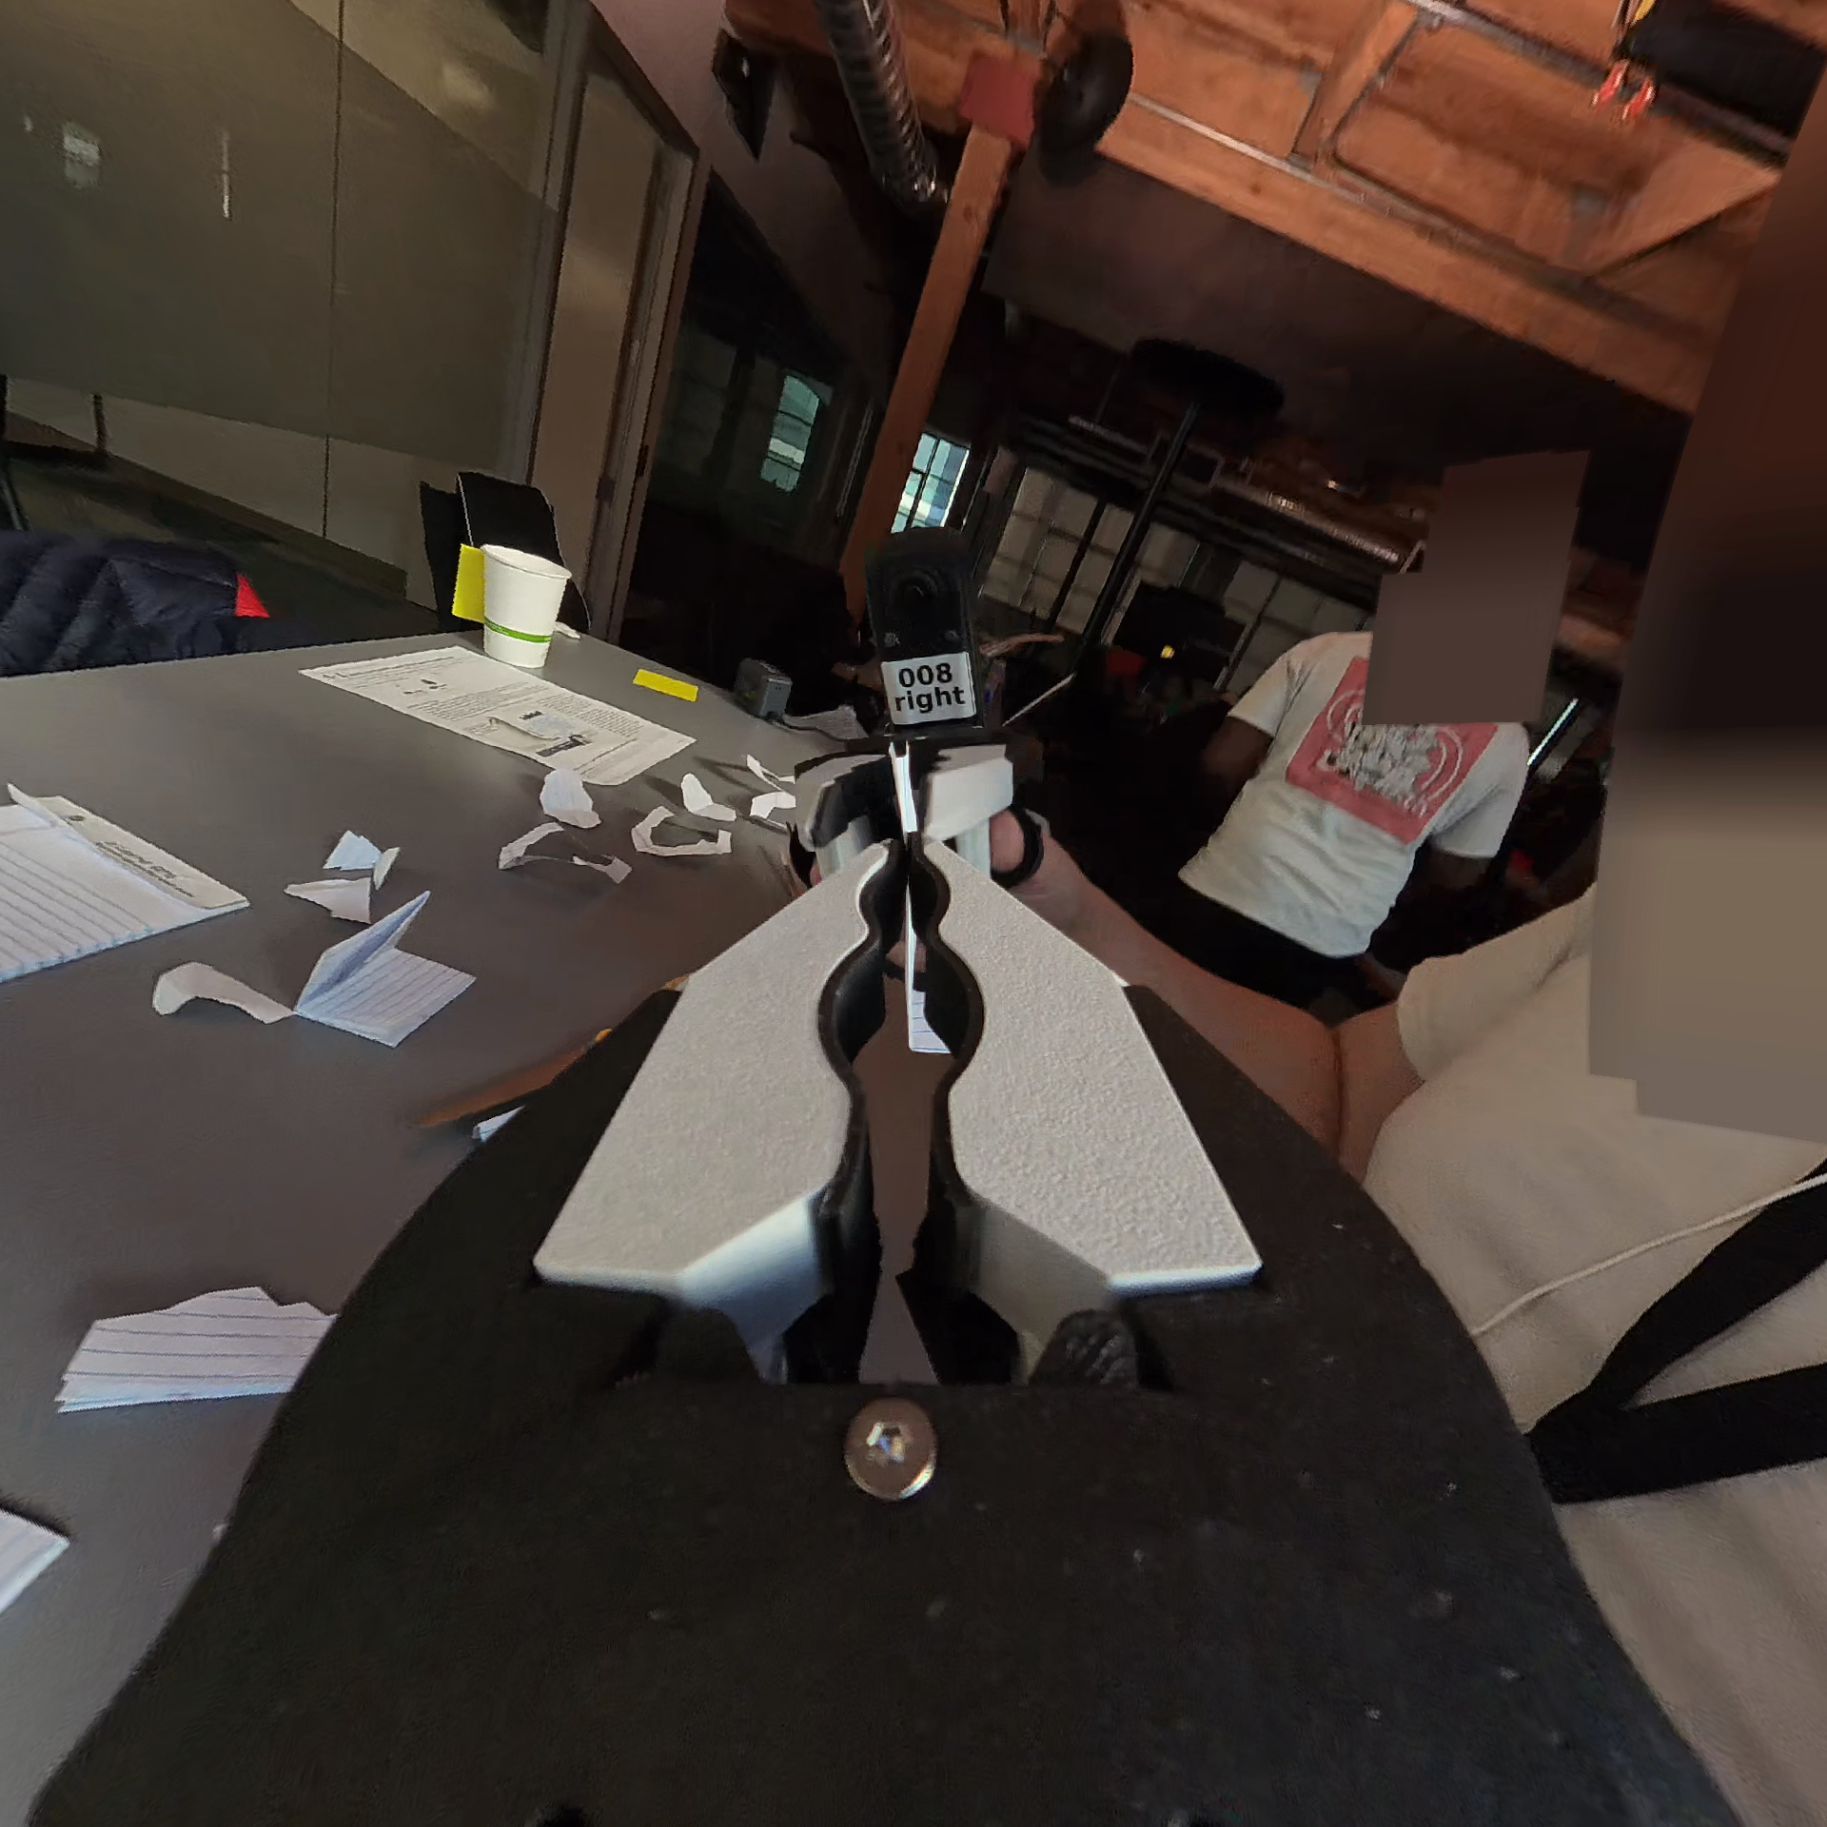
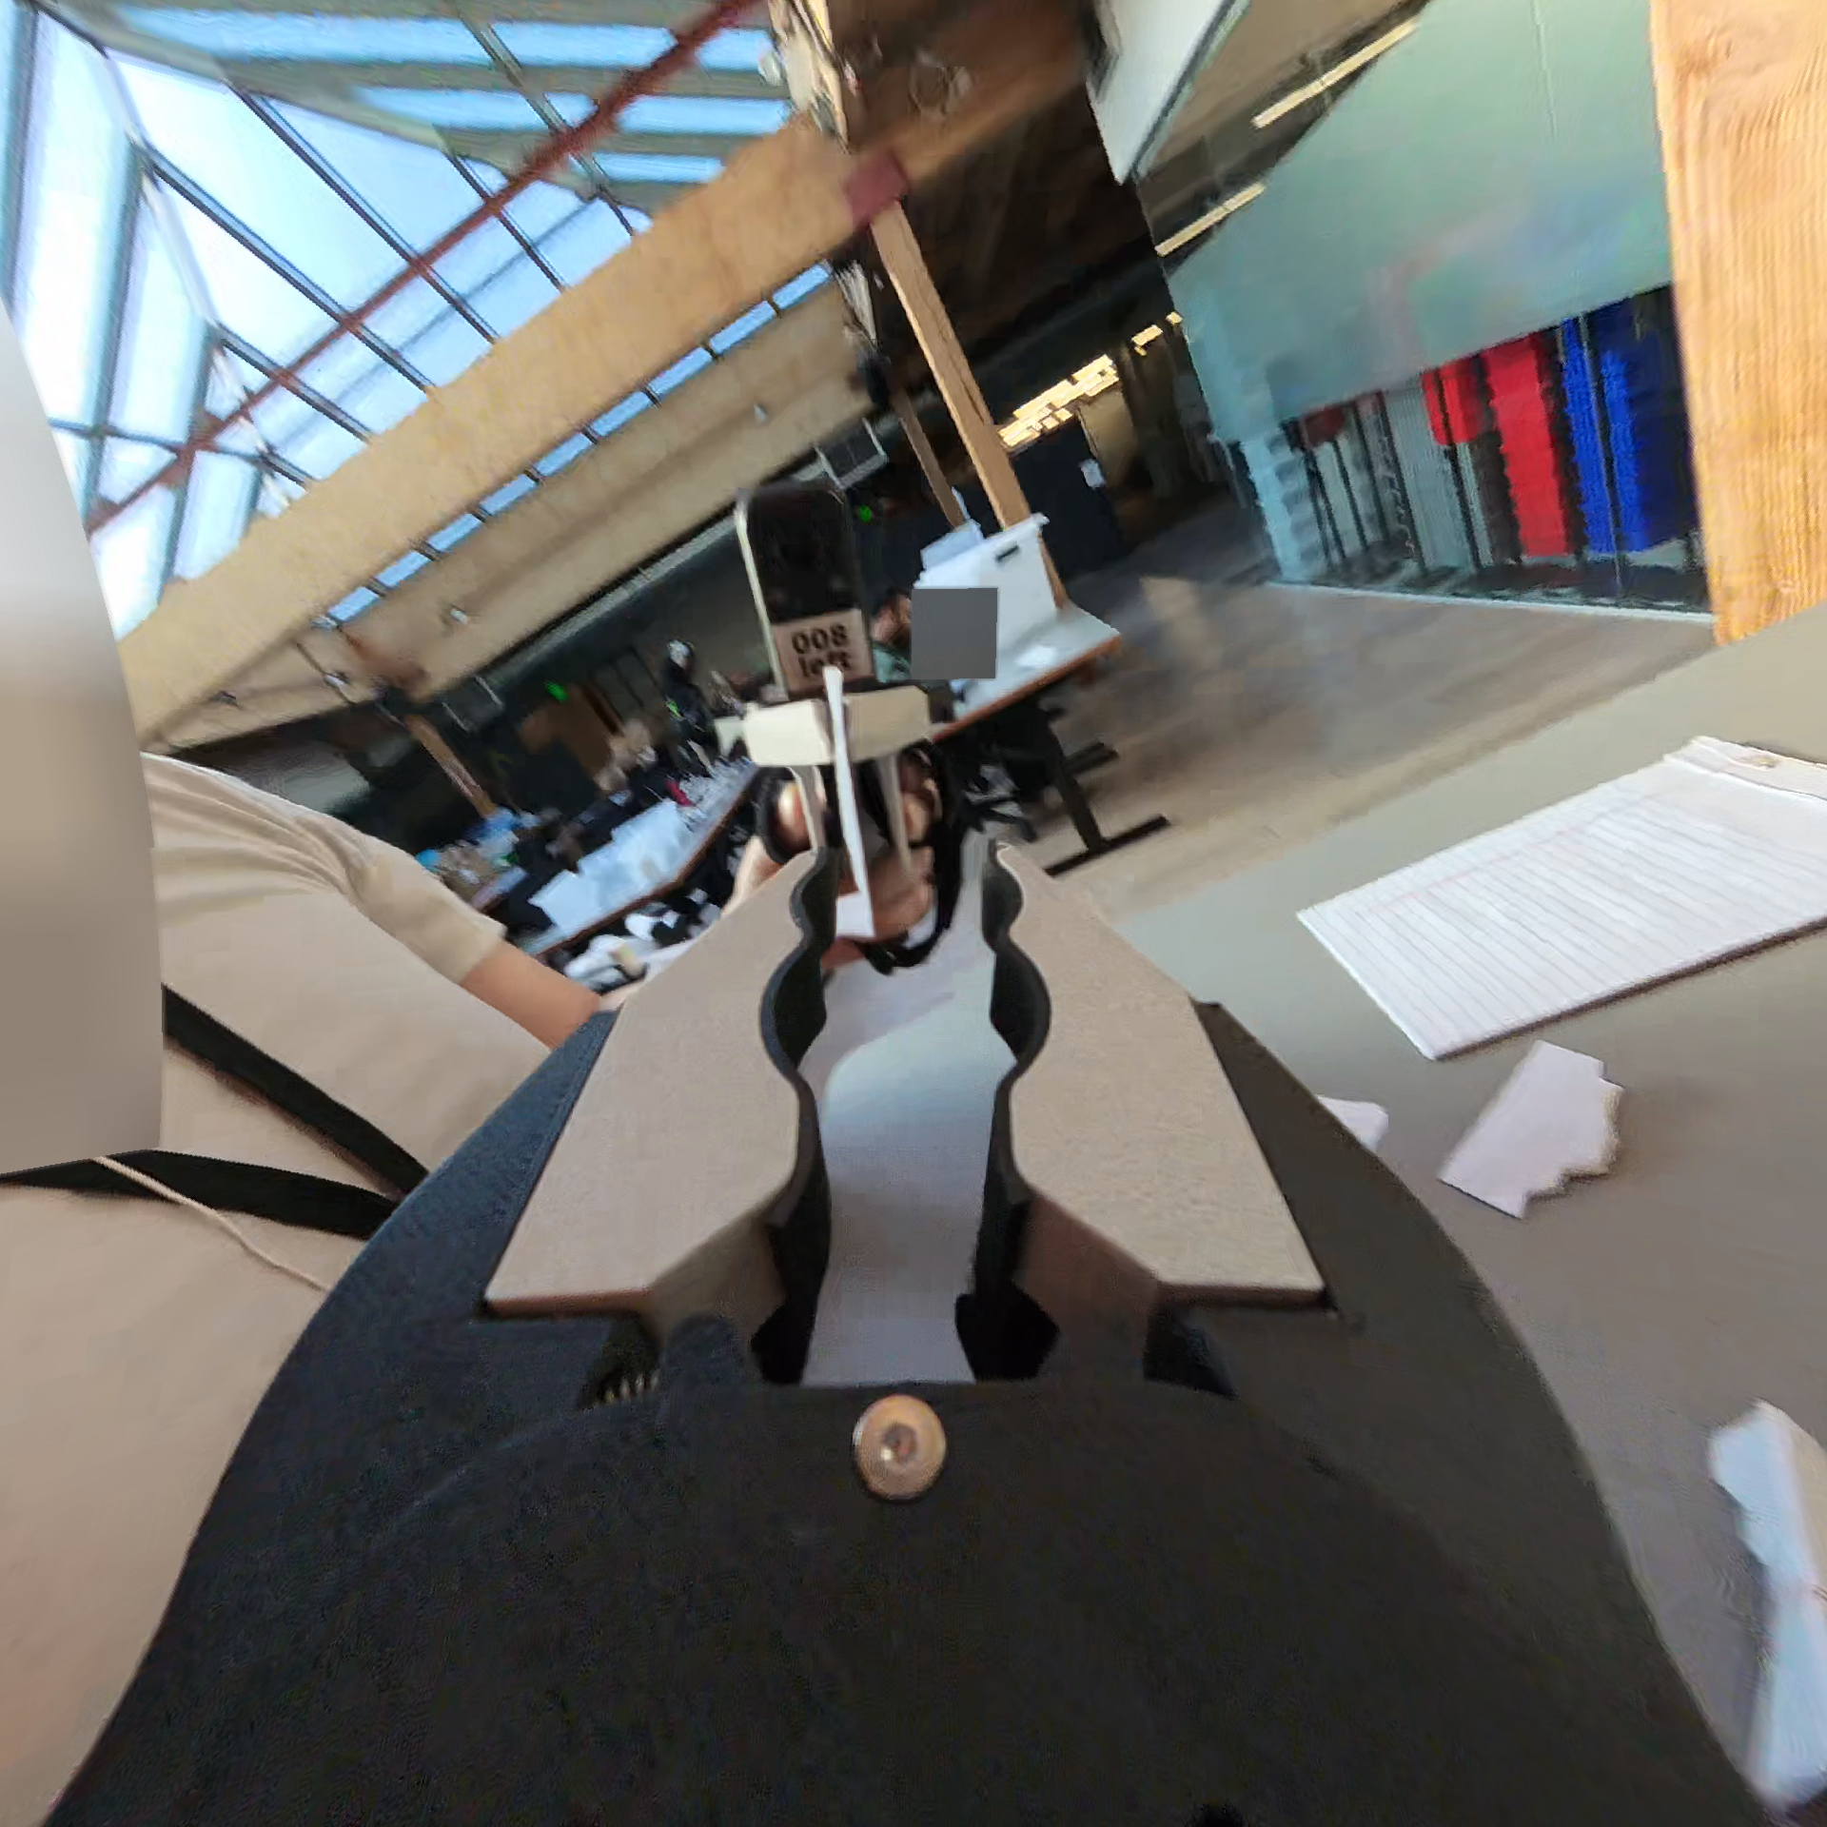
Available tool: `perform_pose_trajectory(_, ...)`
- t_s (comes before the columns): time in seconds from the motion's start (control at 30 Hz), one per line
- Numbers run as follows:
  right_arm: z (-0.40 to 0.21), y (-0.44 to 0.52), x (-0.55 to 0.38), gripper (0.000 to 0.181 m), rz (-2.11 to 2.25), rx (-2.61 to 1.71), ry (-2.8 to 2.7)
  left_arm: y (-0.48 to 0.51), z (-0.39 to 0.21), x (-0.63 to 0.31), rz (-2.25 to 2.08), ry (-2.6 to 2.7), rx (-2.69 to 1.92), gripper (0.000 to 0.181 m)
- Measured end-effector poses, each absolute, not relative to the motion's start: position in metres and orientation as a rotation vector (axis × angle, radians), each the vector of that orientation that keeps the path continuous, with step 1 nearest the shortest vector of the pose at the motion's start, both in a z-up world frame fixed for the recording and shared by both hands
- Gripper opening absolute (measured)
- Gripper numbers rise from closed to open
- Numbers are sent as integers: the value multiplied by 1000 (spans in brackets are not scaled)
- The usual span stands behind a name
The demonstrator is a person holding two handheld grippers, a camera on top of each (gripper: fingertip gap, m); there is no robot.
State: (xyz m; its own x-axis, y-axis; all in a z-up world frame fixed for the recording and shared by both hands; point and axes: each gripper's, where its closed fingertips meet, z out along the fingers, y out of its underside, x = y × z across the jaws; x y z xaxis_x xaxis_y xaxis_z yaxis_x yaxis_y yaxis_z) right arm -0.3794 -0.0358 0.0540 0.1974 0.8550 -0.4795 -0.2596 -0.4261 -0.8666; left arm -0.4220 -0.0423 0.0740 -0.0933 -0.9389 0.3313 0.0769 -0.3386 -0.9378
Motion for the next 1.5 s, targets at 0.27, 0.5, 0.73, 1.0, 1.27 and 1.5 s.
perform_pose_trajectory(0.27,11,-73,-432,32,1566,-1686,-699,-70,66,-421,-1580,1102,-1297,0)
perform_pose_trajectory(0.5,9,-98,-430,0,1679,-1692,-612,-78,66,-418,-1624,991,-1404,23)
perform_pose_trajectory(0.73,17,-111,-364,0,1754,-1697,-131,-140,41,-386,-907,1208,-1490,46)
perform_pose_trajectory(1.0,12,-169,-274,0,1642,-1693,69,-199,-10,-285,-369,1381,-1481,47)
perform_pose_trajectory(1.27,-1,-212,-225,0,1689,-1658,177,-241,-27,-233,-408,1451,-1521,26)
perform_pose_trajectory(1.5,5,-228,-196,0,1683,-1601,164,-260,-18,-205,-640,1436,-1591,20)
